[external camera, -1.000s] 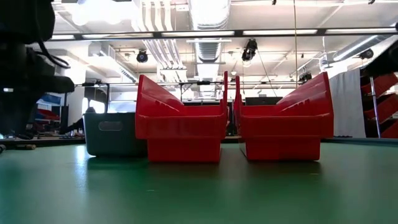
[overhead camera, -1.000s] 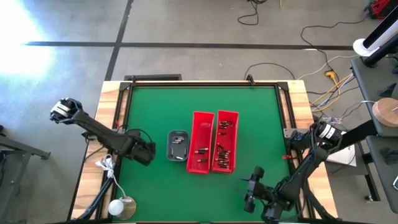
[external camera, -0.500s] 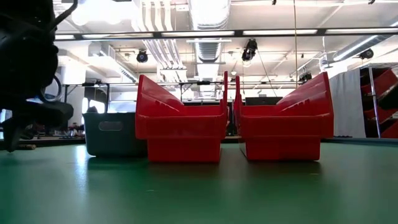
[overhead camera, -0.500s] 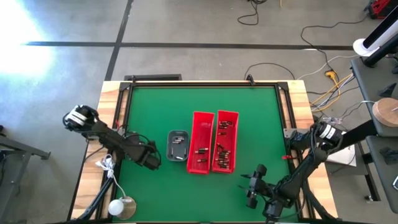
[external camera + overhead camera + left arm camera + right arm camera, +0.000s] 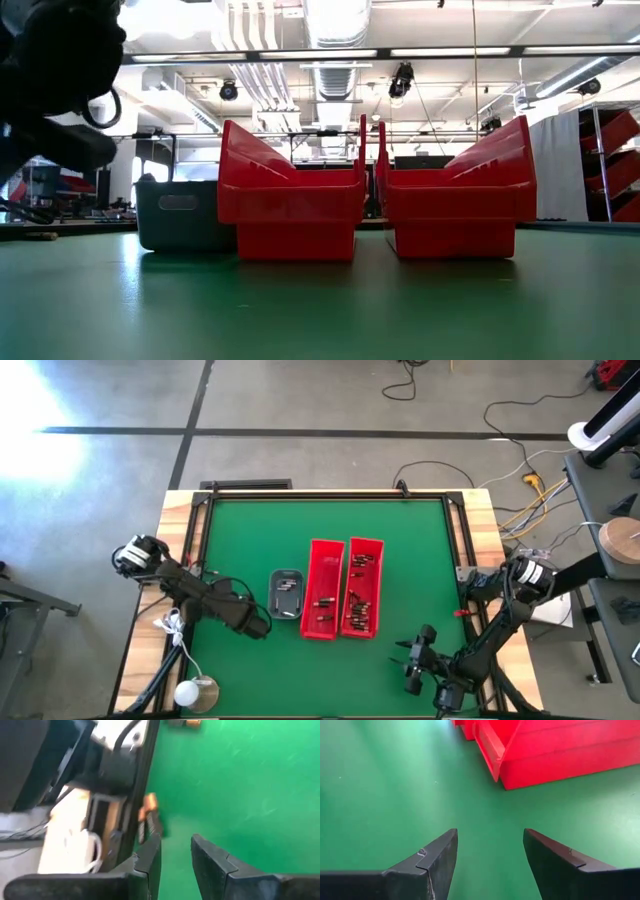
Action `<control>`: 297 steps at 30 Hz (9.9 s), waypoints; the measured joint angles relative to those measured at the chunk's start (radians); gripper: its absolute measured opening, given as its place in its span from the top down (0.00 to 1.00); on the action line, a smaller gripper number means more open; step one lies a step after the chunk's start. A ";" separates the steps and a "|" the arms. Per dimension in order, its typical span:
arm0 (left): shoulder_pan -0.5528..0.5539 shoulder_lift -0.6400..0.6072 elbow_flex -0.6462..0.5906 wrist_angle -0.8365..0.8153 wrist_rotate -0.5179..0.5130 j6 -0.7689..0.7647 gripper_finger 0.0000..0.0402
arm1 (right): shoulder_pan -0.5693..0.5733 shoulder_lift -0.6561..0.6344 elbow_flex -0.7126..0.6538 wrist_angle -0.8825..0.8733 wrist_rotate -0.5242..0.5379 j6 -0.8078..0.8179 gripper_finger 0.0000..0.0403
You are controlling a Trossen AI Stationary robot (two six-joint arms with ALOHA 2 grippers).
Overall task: Sort batteries
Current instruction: Put the big black battery into the left red bin
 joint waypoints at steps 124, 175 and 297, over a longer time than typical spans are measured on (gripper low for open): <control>0.558 -0.095 -0.253 0.448 -0.148 2.499 0.94 | -0.008 0.003 -0.001 0.042 0.000 -0.022 0.46; 0.156 -0.104 -0.133 2.060 -0.089 2.142 0.94 | -0.290 0.006 0.112 0.282 0.230 -0.452 0.46; 0.006 -0.757 -0.657 2.402 -0.206 2.342 0.72 | -0.882 0.620 1.231 -0.793 -0.911 -1.136 0.78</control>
